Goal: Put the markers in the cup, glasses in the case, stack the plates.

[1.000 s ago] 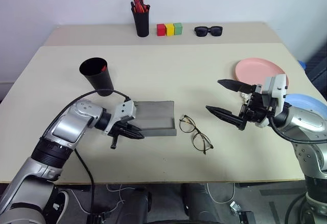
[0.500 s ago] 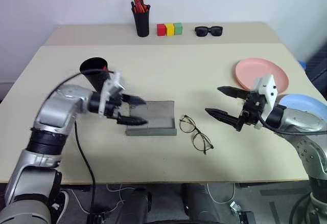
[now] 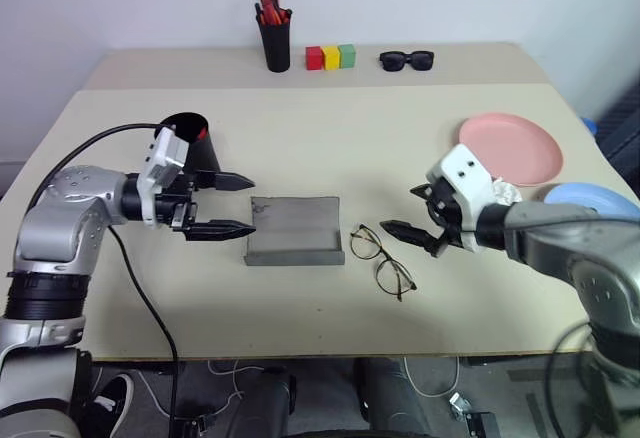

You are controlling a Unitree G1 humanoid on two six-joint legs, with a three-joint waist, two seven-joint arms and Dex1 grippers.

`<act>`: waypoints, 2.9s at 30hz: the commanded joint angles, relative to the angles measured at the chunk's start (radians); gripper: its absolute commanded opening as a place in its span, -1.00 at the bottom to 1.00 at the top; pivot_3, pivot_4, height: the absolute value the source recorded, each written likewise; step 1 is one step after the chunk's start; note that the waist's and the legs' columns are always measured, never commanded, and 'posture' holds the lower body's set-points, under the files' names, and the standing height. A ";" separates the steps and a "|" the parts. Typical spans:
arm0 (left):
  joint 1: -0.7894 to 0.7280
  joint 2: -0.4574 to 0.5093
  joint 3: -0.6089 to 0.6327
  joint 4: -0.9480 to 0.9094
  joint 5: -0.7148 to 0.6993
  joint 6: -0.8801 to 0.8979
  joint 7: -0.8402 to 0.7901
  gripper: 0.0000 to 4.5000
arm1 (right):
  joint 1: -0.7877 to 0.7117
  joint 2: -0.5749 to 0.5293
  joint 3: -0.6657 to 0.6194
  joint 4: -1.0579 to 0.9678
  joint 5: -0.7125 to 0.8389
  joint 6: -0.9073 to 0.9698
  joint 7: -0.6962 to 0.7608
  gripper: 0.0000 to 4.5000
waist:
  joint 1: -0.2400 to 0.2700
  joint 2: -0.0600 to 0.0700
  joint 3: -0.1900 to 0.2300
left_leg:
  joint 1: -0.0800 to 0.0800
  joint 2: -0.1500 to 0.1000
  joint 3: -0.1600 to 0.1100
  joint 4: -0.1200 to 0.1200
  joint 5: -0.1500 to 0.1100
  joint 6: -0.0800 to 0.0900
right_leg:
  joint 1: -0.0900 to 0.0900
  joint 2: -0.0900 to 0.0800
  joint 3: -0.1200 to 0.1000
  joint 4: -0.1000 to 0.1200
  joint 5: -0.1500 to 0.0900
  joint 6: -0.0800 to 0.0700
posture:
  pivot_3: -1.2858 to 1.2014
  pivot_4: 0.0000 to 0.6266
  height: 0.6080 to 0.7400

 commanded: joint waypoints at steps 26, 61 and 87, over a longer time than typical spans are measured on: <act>0.081 0.039 0.050 -0.144 -0.108 0.006 0.060 0.97 | -0.015 0.078 0.045 0.293 0.609 0.127 -0.595 1.00 | 0.000 -0.001 0.000 | -0.001 0.000 0.000 -0.001 0.000 0.000 | -0.001 -0.001 -0.001 -0.001 0.000 0.000 | 0.03 -0.52 1.00; 0.063 0.052 0.086 -0.070 -0.125 0.013 0.075 1.00 | -0.206 -0.112 0.055 0.335 0.479 0.095 -0.387 -0.98 | -0.003 0.000 0.000 | -0.001 0.000 0.000 -0.001 0.000 0.001 | -0.001 0.000 -0.001 -0.002 0.000 0.000 | 0.03 -0.52 1.00; 0.187 0.170 0.255 -0.099 -0.224 0.092 0.068 1.00 | -0.375 0.247 0.317 0.484 0.068 -0.321 0.200 -0.98 | -0.029 0.000 0.001 | -0.015 0.000 0.001 0.000 0.000 0.000 | -0.016 -0.002 -0.001 0.001 0.000 0.000 | 0.03 -0.52 1.00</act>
